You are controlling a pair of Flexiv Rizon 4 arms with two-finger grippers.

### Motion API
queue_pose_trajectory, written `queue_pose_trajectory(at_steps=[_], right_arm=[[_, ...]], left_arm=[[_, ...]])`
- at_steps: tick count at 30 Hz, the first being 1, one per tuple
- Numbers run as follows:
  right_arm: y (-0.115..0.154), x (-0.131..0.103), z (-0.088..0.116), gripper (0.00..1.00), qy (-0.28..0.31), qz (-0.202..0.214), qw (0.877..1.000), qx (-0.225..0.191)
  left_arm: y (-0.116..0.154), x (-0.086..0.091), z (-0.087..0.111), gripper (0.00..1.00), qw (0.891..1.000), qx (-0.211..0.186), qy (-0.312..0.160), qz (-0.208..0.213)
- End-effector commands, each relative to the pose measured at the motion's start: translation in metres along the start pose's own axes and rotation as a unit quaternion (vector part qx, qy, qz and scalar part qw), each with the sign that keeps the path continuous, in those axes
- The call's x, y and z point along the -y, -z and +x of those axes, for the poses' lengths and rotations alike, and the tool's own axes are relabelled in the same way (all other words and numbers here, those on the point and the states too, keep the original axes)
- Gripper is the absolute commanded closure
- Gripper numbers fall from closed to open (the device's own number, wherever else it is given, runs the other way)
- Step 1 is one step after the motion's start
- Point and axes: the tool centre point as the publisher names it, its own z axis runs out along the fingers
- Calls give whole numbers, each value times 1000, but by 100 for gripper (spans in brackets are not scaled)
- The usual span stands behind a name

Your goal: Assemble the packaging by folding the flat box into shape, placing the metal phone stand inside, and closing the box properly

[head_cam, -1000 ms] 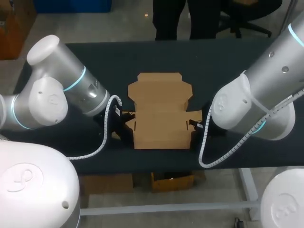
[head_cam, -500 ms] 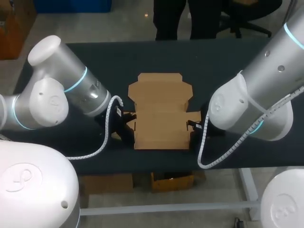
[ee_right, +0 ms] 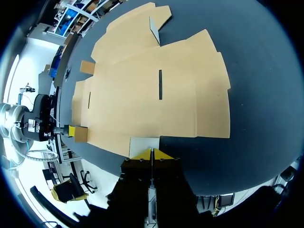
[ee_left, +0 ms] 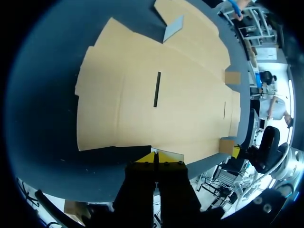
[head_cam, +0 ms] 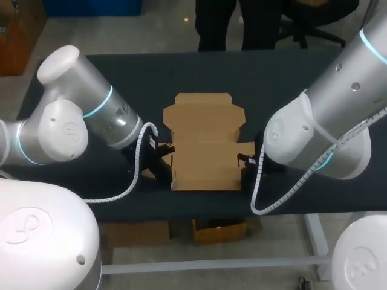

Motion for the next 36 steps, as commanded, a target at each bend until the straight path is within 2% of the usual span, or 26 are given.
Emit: queue_pose_trajectory(at_steps=[1,36], right_arm=[[0,2,1,100,1,-3,1000,-2],[-1,7,7,100,8,0,1000,7]], left_arm=[[-1,-2,4,100,1000,4,0,1],[-7,-7,12,100,1000,16,-1,-1]])
